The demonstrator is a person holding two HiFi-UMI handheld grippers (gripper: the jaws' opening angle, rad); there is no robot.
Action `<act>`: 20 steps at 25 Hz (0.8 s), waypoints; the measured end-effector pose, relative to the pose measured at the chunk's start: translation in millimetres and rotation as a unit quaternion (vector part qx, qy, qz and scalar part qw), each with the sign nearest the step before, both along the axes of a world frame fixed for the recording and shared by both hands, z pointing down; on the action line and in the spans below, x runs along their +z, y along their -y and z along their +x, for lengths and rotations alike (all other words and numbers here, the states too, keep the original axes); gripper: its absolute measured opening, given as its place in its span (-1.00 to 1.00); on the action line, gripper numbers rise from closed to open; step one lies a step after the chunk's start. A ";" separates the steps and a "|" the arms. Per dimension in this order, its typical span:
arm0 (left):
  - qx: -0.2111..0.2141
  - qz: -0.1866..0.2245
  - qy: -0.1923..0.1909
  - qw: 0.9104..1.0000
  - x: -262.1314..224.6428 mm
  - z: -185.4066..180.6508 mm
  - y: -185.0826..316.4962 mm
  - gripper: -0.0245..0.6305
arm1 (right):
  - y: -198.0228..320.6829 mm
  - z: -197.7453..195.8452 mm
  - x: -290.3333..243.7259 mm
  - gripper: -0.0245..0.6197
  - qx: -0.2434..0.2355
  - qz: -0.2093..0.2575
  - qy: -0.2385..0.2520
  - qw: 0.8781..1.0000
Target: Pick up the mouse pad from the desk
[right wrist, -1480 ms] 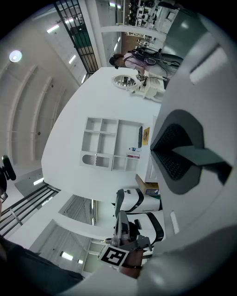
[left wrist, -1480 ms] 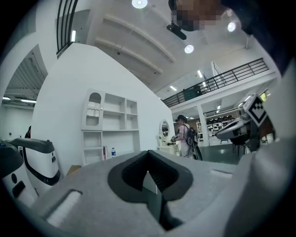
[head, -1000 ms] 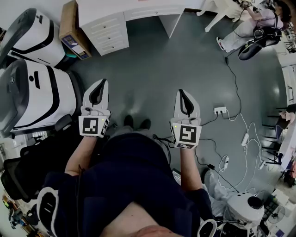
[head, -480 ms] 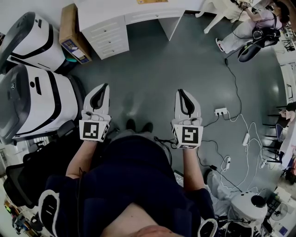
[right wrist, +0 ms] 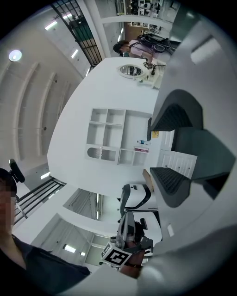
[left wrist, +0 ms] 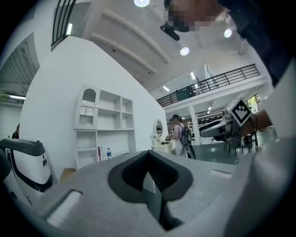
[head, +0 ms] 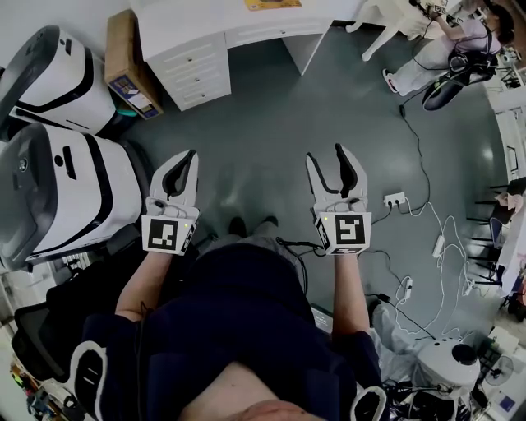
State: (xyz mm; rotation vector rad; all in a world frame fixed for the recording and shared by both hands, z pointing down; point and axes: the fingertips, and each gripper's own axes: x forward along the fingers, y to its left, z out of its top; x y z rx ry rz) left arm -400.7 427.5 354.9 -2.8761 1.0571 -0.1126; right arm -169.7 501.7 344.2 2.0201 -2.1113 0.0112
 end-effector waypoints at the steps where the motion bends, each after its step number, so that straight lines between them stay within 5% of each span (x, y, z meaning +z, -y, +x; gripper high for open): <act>1: 0.000 -0.001 -0.001 1.000 0.0 0.4 2.9 -0.93 | 3.8 0.0 -0.7 -0.13 -0.002 0.001 -0.001 1.000; 8: -0.007 -0.011 -0.001 1.000 6.8 18.8 29.7 -0.93 | 45.5 22.3 -5.1 0.18 -0.020 0.012 0.000 1.000; 20: -0.081 0.006 -0.009 0.997 -4.8 116.7 135.2 -0.93 | 169.7 141.0 6.7 0.20 -0.069 0.015 0.011 0.997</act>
